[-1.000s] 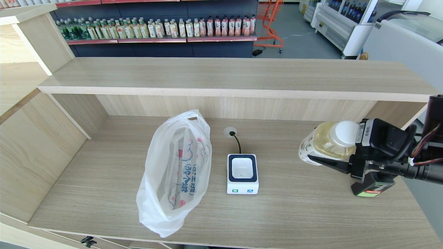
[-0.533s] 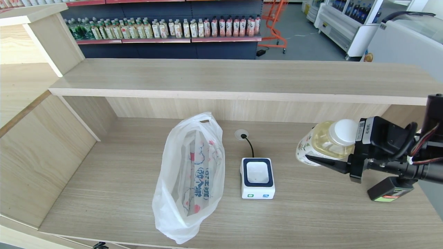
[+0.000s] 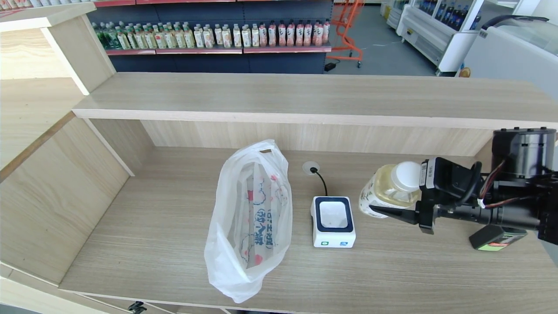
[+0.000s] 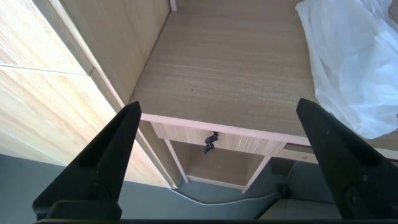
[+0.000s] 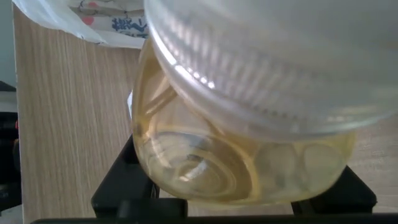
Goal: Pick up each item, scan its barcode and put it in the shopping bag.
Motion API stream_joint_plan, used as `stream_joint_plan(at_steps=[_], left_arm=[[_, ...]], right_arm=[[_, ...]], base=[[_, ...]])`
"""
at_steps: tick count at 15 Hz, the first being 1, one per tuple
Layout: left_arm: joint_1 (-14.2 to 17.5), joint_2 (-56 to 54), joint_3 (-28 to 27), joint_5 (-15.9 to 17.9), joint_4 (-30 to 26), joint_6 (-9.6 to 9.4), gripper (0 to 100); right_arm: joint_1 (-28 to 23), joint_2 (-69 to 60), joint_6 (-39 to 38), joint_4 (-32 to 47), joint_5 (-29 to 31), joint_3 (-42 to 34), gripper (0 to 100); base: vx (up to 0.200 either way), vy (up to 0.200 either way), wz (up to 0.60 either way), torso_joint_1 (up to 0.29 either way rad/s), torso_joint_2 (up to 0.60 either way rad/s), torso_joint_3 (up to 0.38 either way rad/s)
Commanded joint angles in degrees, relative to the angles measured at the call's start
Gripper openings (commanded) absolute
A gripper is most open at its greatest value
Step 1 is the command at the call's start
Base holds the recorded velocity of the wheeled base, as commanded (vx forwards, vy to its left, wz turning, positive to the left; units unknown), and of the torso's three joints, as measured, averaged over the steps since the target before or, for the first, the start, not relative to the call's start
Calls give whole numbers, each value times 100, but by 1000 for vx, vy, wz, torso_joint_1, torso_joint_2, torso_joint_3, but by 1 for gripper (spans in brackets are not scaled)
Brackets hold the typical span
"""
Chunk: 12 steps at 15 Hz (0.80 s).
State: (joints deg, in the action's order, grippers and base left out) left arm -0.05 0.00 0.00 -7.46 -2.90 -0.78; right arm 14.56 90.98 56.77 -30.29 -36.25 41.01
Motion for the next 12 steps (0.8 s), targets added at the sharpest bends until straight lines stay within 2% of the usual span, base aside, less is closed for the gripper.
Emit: stream_joint_plan(at_steps=[1,6,12], left_arm=[[5,9,0,-1,0,-1,100],[5,9,0,-1,0,-1,100],[5,0,0,-1,0,-1,100]], right_arm=[[3,500,150,-3,-154,144,0],[-111,1168,879,-108,-637,425,0],[-120,1880,879,-451,-857,891,0]], base=[[0,0,0,0,0,0],[0,0,0,0,0,0],[0,0,0,0,0,0]])
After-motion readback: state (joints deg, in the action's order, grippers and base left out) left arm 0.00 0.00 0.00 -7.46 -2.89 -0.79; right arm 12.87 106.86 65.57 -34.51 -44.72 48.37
